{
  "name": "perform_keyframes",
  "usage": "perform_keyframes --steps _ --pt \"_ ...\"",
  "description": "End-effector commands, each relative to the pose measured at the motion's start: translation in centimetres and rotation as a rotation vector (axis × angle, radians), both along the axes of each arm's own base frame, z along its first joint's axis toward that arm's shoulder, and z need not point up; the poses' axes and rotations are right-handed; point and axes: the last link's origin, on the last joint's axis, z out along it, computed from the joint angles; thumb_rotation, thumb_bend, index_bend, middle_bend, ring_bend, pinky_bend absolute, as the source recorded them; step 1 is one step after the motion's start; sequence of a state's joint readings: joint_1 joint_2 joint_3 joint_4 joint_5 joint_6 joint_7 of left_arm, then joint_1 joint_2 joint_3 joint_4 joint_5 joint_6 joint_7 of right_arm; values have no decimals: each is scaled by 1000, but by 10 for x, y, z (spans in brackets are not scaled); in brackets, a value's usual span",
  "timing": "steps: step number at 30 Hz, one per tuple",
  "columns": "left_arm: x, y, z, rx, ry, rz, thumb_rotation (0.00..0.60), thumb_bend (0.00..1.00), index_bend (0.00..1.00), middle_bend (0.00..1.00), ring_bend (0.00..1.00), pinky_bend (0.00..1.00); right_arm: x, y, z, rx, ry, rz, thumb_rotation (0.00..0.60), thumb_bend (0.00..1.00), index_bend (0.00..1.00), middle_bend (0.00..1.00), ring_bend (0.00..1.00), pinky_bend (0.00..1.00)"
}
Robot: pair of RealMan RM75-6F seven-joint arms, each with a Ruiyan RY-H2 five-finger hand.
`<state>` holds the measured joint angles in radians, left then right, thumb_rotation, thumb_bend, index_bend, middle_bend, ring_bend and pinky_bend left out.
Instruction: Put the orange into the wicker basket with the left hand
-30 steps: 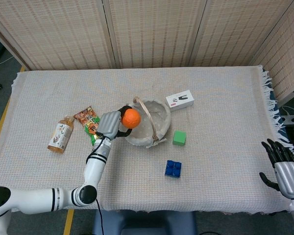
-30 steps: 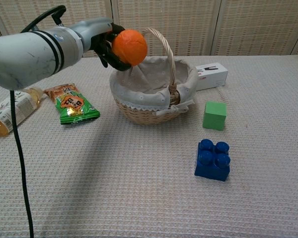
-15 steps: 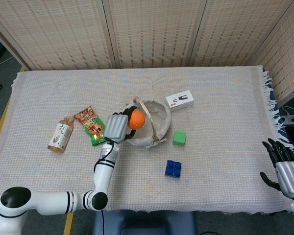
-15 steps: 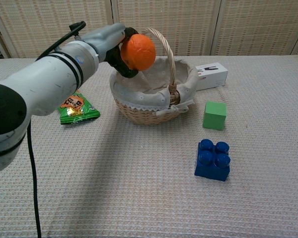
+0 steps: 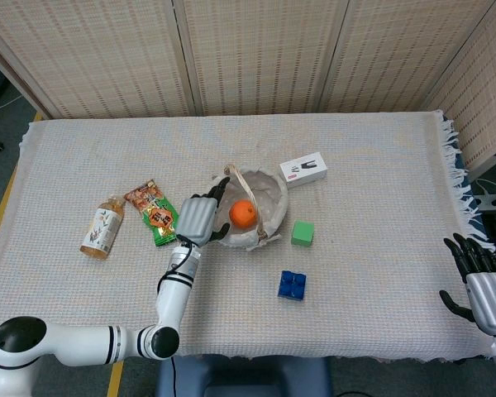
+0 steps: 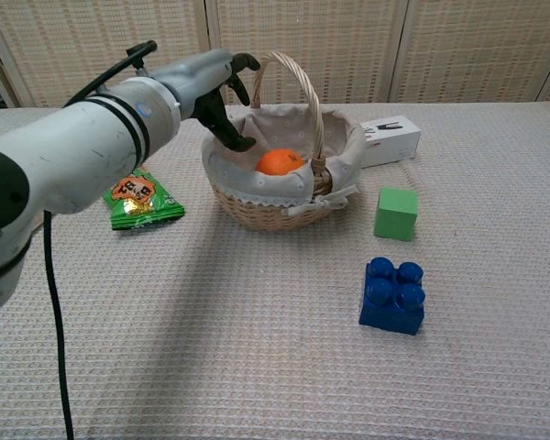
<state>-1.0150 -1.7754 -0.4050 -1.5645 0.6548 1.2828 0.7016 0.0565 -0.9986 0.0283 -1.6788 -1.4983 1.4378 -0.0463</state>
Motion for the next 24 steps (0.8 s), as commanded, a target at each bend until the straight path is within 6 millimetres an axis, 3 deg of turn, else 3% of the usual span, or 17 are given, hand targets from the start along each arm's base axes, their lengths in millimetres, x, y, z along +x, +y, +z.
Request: perform_keyframes --steps 1,6,13,20,24 --pt "-4 2 3 22 41 -9 600 295 0 190 387 360 0 0 0 -1 0 0 600 170 0 0 0 132" --pt "-28 4 26 91 215 -64 600 323 7 200 384 368 0 0 1 2 -3 -3 600 170 0 0 0 133" --pt "-97 -11 81 208 416 -174 600 371 84 211 358 367 0 -1 -2 16 6 -6 600 170 0 0 0 133" --pt "-186 -70 122 175 435 -119 600 375 126 212 334 368 1 -1 -2 9 7 8 600 170 0 0 0 133" --pt "-215 -101 132 218 456 -84 600 373 222 242 331 378 2 -2 -4 0 12 21 600 170 0 0 0 133"
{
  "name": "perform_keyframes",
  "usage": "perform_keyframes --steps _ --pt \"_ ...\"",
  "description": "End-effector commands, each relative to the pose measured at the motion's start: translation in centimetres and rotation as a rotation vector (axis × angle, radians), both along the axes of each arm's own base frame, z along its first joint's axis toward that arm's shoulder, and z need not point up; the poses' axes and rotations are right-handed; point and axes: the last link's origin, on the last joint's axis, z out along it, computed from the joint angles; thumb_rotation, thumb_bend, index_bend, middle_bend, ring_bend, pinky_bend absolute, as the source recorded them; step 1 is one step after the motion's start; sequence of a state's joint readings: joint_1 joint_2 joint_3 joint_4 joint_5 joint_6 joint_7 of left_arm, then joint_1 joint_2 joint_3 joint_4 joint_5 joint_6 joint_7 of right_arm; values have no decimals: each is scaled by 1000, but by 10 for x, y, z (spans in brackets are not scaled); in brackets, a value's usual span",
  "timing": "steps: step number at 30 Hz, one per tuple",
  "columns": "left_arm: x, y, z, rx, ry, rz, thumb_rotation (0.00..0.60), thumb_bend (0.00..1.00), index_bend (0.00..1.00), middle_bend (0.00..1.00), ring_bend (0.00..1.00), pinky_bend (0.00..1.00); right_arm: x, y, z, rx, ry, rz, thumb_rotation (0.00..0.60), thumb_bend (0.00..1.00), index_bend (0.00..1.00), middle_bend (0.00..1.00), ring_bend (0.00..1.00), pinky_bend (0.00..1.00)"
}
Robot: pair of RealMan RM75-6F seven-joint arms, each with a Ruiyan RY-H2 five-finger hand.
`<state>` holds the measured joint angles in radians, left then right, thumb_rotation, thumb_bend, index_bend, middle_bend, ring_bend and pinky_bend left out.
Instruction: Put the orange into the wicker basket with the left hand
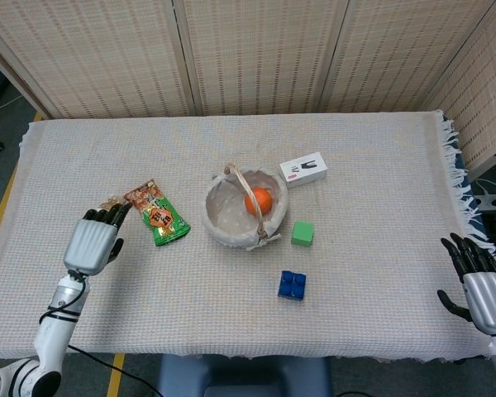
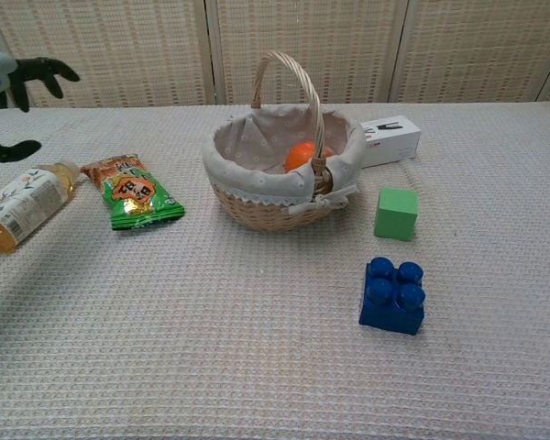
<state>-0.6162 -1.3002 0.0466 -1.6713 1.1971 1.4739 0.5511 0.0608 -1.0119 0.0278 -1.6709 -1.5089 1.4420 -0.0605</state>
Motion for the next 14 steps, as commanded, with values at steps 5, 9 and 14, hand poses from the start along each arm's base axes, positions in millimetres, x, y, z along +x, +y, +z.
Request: perform_keyframes --steps 5,9,14 --pt "-46 -58 14 43 23 41 600 374 243 262 331 372 0 0 -4 3 13 11 600 171 0 0 0 133" --pt "-70 -92 16 67 26 85 600 374 243 261 331 361 -1 -1 -9 15 31 9 600 170 0 0 0 133" --pt "-78 -102 12 127 -28 70 600 373 244 258 325 341 -1 -1 -12 23 42 2 600 171 0 0 0 133"
